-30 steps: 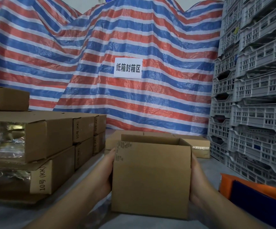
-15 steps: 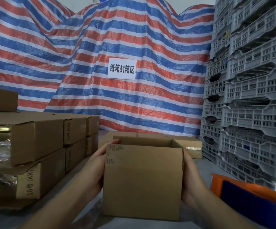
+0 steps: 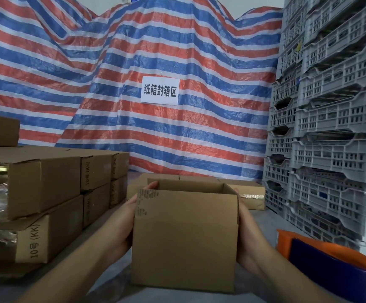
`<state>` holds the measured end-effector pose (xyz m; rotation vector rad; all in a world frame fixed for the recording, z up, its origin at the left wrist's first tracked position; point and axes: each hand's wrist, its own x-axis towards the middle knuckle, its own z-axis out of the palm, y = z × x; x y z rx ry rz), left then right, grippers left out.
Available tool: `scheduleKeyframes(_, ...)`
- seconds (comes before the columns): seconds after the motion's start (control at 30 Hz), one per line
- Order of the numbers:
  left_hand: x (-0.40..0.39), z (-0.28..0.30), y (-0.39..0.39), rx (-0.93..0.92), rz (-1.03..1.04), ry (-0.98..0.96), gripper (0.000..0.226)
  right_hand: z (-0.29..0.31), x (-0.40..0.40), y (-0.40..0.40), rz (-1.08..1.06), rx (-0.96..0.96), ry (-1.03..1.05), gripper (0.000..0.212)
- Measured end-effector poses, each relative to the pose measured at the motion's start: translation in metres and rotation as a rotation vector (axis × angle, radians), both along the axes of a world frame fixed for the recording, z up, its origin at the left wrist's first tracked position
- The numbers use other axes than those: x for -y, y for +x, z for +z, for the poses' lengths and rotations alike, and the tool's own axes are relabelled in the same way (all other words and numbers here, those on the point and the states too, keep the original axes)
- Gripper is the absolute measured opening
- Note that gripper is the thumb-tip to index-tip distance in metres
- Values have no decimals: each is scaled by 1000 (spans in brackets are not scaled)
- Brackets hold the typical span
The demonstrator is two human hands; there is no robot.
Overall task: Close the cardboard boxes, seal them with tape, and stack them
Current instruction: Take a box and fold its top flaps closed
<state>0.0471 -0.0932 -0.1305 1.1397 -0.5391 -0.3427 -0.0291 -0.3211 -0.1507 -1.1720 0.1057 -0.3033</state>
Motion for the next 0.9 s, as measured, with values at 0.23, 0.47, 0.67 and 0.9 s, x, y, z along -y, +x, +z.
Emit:
scheduleKeyframes(0.23, -4, 0, -3, 43, -35, 22, 44, 7, -5, -3, -41, 44, -55, 64)
scheduleKeyframes(0.47, -6, 4, -8, -21, -49, 42, 33, 11, -7, -3, -5, 61, 36, 55)
scheduleKeyframes(0.67, -7, 3, -7, -11, -63, 36, 36, 10, -6, -7, -23, 100, 33, 47)
scheduleKeyframes(0.9, -6, 1, -3, -14, -62, 53, 35, 12, -4, -11, -6, 109, 28, 38)
